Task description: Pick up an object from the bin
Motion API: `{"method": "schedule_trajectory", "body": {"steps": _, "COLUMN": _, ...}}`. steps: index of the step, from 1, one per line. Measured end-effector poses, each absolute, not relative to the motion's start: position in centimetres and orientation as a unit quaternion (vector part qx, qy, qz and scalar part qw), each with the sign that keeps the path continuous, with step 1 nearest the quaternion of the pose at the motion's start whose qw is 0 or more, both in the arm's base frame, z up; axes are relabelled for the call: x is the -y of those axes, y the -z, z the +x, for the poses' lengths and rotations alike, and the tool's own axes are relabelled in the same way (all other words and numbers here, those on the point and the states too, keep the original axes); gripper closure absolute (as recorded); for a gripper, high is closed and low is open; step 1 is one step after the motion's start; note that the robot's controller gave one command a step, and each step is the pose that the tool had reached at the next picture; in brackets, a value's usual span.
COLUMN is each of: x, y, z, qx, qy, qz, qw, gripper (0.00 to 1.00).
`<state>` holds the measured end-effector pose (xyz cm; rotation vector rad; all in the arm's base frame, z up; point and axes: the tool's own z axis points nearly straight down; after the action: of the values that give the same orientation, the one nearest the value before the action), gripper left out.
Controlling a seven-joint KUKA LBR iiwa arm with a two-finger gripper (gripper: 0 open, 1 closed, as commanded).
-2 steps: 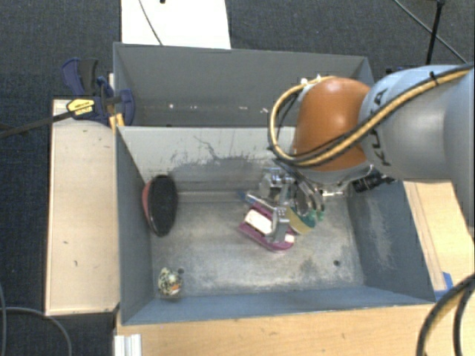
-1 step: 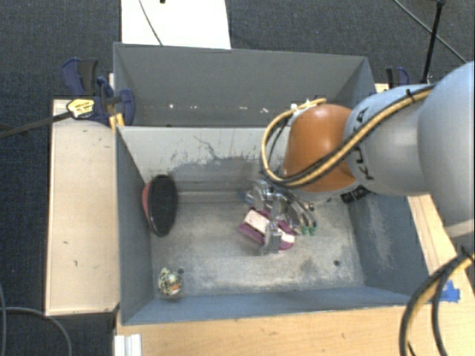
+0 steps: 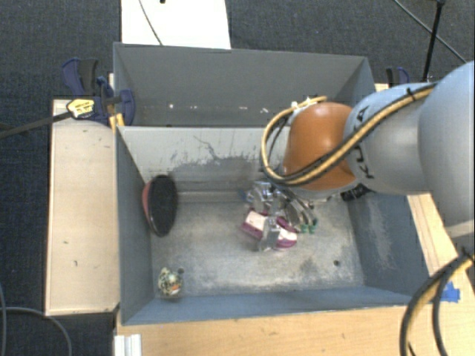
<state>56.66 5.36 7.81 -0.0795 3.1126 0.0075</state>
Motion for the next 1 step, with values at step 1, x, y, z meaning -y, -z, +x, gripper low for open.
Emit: {"method": "schedule_trajectory", "body": {"steps": 1, "x": -5.61, "y": -20.4, "z": 54.22, "qx": -1.0, "qy": -0.001, "qz": -0.029, "qw": 0.005, "gripper": 1.0}}
